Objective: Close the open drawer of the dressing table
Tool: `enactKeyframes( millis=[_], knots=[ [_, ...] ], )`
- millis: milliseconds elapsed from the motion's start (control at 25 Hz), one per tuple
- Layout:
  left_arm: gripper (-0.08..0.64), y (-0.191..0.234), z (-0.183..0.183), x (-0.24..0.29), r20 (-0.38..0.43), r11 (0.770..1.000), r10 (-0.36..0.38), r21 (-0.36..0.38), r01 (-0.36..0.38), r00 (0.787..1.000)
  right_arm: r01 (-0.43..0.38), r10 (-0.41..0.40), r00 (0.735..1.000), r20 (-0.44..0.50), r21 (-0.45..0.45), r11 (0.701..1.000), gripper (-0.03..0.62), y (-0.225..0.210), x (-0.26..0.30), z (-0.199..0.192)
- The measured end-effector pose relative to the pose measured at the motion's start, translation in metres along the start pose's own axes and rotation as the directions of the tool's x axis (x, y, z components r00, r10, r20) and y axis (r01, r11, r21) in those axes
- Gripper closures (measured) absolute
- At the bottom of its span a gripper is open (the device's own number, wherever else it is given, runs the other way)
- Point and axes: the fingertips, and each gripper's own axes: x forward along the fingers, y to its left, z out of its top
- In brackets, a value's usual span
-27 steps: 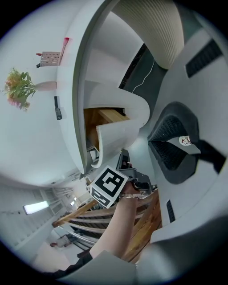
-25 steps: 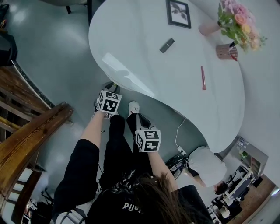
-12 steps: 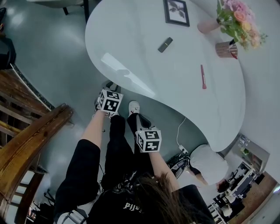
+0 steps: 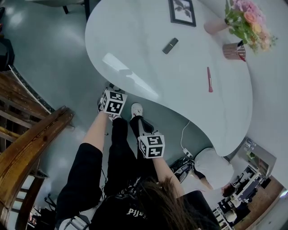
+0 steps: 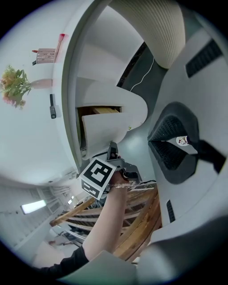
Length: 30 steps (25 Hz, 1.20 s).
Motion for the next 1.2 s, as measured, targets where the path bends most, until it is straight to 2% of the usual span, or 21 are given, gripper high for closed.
enactKeyframes(
  millis=[240,600,1200],
  knots=[
    [0.444,0.000,0.007,0.005,0.063,1.000,-0.003,0.001,0.003,0.998,-0.009,0.009,1.000,0.003,-0.025,1.000,0.566,0.001,0.005,0.000],
    [0.445,0.000,0.017,0.013,0.152,1.000,0.001,0.017,-0.004,0.988,-0.007,0.007,0.999,0.052,0.002,1.000,0.566,-0.003,0.014,0.008],
    [0.445,-0.001,0.035,0.026,0.248,0.999,-0.009,0.038,0.000,0.969,-0.009,0.008,0.998,0.059,0.026,1.000,0.566,-0.010,0.030,0.006]
  ],
)
